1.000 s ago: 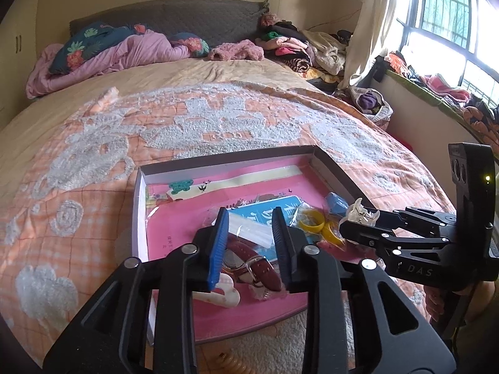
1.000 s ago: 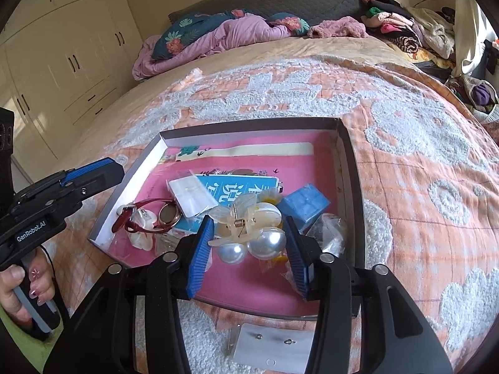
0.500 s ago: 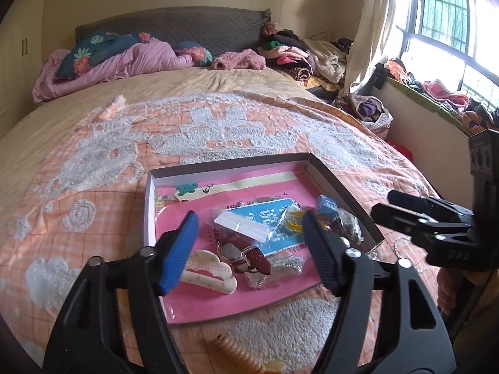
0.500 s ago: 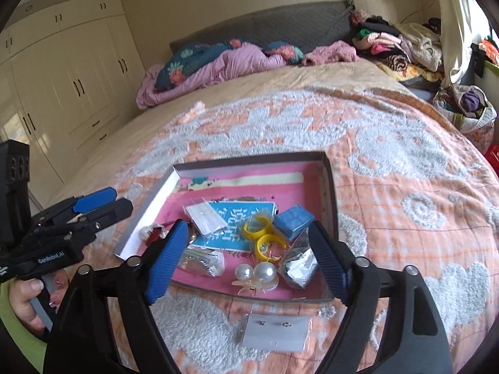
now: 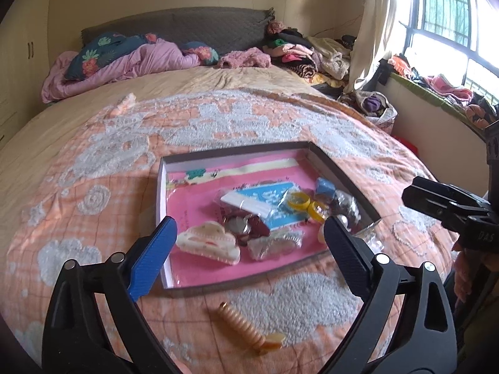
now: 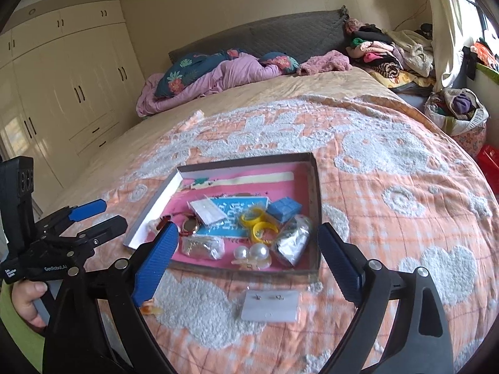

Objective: Organize jewelry
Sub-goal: 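Grasp the coiled peach hair tie with the left tool while the right tool grasps the earring card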

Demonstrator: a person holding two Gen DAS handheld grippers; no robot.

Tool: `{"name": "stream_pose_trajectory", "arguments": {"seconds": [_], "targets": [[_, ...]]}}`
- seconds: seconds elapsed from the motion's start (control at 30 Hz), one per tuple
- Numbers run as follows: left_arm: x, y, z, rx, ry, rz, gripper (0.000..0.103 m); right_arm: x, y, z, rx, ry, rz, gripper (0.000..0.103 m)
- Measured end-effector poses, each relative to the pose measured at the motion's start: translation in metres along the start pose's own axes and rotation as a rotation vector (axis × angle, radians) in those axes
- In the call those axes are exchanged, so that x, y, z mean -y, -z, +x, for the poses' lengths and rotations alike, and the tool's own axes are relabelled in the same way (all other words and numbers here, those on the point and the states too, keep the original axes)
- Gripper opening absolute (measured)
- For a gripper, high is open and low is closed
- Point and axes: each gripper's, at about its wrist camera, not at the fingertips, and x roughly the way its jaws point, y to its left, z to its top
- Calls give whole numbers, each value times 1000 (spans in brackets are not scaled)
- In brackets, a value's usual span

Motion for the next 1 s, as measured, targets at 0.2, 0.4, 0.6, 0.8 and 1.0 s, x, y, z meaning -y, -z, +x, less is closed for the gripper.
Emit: {"name": "stream_pose_trajectory", "arguments": {"seconds": [0.2, 0.4, 0.6, 0.8, 1.0], "targets": [[-9, 22, 5, -63, -22, -31, 88, 5, 19, 2, -35, 43, 2, 92], [-16, 45, 14, -134, -33, -61, 88, 13, 44, 24, -119, 80, 4, 93], [-25, 68, 26, -216, -15, -123, 88, 13, 69, 58, -214, 104, -20, 93], [-24, 85, 41, -280, 7, -152, 88, 11, 82, 83, -252, 146, -59, 93], [-13, 91, 56, -283, -12, -101, 86, 6, 85, 93, -245, 193, -112, 70]]}}
